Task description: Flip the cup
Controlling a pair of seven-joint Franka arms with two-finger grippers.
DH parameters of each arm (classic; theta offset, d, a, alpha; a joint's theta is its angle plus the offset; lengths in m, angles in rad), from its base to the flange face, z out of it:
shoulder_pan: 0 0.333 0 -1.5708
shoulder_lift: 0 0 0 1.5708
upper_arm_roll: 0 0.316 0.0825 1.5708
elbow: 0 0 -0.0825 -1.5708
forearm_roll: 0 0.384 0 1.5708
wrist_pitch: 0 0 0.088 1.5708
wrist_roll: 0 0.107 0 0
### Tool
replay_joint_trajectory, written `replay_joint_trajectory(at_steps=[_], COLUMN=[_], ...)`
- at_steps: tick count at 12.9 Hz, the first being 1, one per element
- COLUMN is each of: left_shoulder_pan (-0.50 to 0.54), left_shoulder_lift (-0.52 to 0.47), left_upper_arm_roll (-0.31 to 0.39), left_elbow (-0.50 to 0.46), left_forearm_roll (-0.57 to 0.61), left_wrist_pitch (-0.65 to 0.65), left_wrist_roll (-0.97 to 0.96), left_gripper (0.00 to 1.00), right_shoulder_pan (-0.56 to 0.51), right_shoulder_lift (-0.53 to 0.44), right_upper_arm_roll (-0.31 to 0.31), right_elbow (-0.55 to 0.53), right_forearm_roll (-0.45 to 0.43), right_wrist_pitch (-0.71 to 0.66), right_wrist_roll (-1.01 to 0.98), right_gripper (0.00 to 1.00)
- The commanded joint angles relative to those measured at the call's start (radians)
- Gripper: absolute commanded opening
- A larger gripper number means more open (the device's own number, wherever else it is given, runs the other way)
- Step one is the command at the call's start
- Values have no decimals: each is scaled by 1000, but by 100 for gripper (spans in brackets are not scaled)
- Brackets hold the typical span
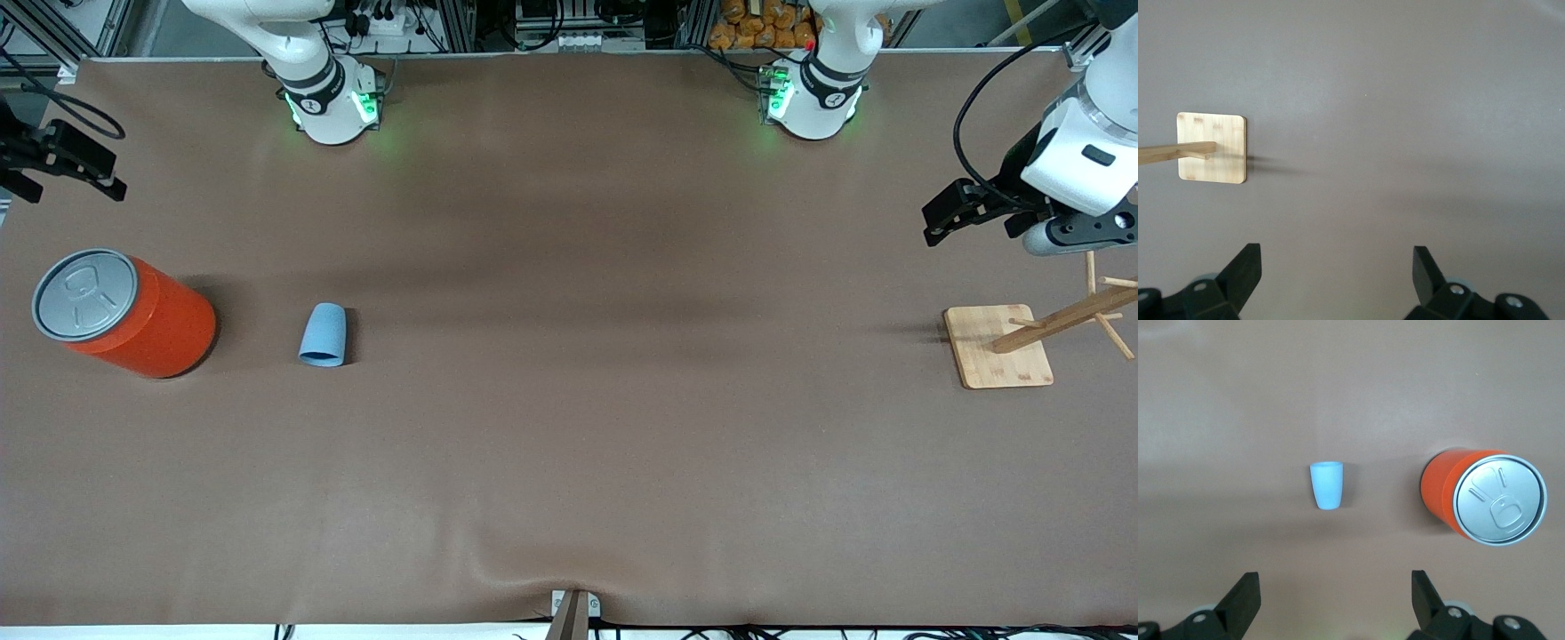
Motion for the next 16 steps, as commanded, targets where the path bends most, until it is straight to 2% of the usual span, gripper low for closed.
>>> replay_joint_trajectory(at_steps=[1,12,16], left_shoulder_pan=[5,10,13], left_shoulder_lift=[5,8,6], left_upper_arm_roll=[-4,-1,-2], left_elbow=[11,29,31], left_forearm_roll=[1,2,1], left_wrist_pitch=[0,-3,-5], left_wrist_roll=[22,20,22], left_gripper=[100,100,100], right_shoulder_pan=[-7,-4,3], right_shoulder_lift=[16,22,117], right_upper_arm_roll=[55,54,59], right_elbow=[37,34,37], right_forearm_roll=[-15,-16,-10], right_wrist_pitch=[-8,2,9], right_wrist_roll=[75,72,71], right_gripper=[100,100,100])
